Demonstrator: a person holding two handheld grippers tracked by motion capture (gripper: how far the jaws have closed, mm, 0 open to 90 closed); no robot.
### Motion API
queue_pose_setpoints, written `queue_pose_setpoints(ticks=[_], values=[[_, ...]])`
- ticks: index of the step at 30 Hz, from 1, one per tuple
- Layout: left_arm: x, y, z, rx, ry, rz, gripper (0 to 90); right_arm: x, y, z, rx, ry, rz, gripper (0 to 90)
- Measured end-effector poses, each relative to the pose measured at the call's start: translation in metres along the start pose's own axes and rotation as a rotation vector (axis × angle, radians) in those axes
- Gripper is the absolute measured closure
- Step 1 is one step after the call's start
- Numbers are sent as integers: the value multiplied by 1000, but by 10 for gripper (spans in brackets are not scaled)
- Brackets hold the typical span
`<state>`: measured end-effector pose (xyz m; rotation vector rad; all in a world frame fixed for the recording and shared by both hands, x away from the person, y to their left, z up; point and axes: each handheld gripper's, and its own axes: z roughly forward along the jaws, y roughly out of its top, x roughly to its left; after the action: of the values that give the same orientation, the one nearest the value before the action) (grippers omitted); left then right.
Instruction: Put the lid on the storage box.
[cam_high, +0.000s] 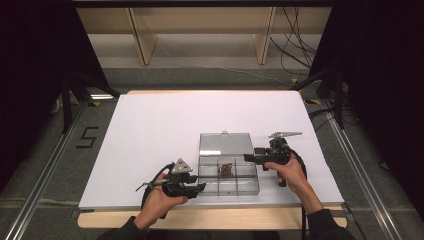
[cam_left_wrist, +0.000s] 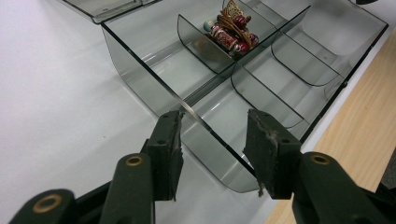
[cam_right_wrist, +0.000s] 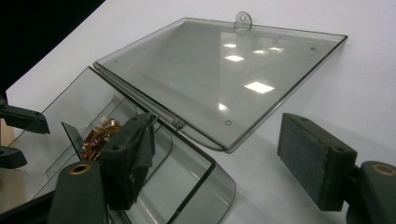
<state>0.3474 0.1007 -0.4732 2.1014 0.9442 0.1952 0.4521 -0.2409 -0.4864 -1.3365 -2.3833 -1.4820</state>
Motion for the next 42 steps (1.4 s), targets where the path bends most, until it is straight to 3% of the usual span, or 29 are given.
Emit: queue_pose_setpoints(ticks=[1, 5, 6, 8, 10, 13, 16, 17, 18, 20, 24, 25, 26, 27, 29, 33, 36, 39, 40, 42], values=[[0, 0, 0, 0, 0, 0, 552, 2, 0, -1, 10, -12, 27, 291], [-2, 0, 1, -13, 7, -6, 552, 1, 1, 2, 5, 6, 26, 306], [-1, 0, 0, -5, 10, 13, 552, -1, 1, 2, 5, -6, 5, 304], [-2, 0, 0, -7, 11, 8, 552, -2, 1, 4, -3, 2, -4, 305], [-3, 0, 0, -3, 21, 5, 552, -1, 1, 4, 7, 4, 19, 311], [-4, 0, 0, -1, 27, 18, 551, -4, 1, 5, 1, 7, 12, 321], [-4, 0, 0, -1, 29, 19, 552, -2, 0, 6, 6, 22, 62, 343], [-5, 0, 0, -1, 30, 21, 551, -3, 0, 6, 9, 26, 42, 345], [-5, 0, 0, -3, 31, 20, 551, 1, 0, 6, 25, 31, 91, 347], [-4, 0, 0, 3, 41, 27, 551, -3, 2, 6, 10, 19, 45, 353], [-5, 1, 0, 4, 43, 31, 551, -5, 2, 6, 5, 12, 22, 362], [-5, 1, 0, 7, 44, 38, 551, -1, 2, 5, 19, 31, 96, 367], [-5, 2, 0, 8, 43, 39, 550, -6, 3, 5, -2, 21, 36, 373], [-5, 2, 0, 8, 43, 30, 550, -6, 4, 5, -12, 23, 40, 378], [-5, 2, 0, 11, 38, 51, 550, -6, 5, 4, -26, 33, 35, 384], [-5, 2, 0, 12, 38, 36, 550, -2, 6, 4, -28, 42, 64, 397], [-5, 2, 0, 14, 38, 38, 550, -1, 8, 5, -39, 38, 59, 418], [-5, 2, 0, 14, 38, 37, 550, -3, 10, 4, -60, 18, 22, 437], [-5, 2, 0, 14, 39, 37, 550, 1, 11, 4, -62, 34, 58, 451], [-5, 2, 0, 13, 39, 36, 550, 1, 11, 4, -70, 29, 55, 460]])
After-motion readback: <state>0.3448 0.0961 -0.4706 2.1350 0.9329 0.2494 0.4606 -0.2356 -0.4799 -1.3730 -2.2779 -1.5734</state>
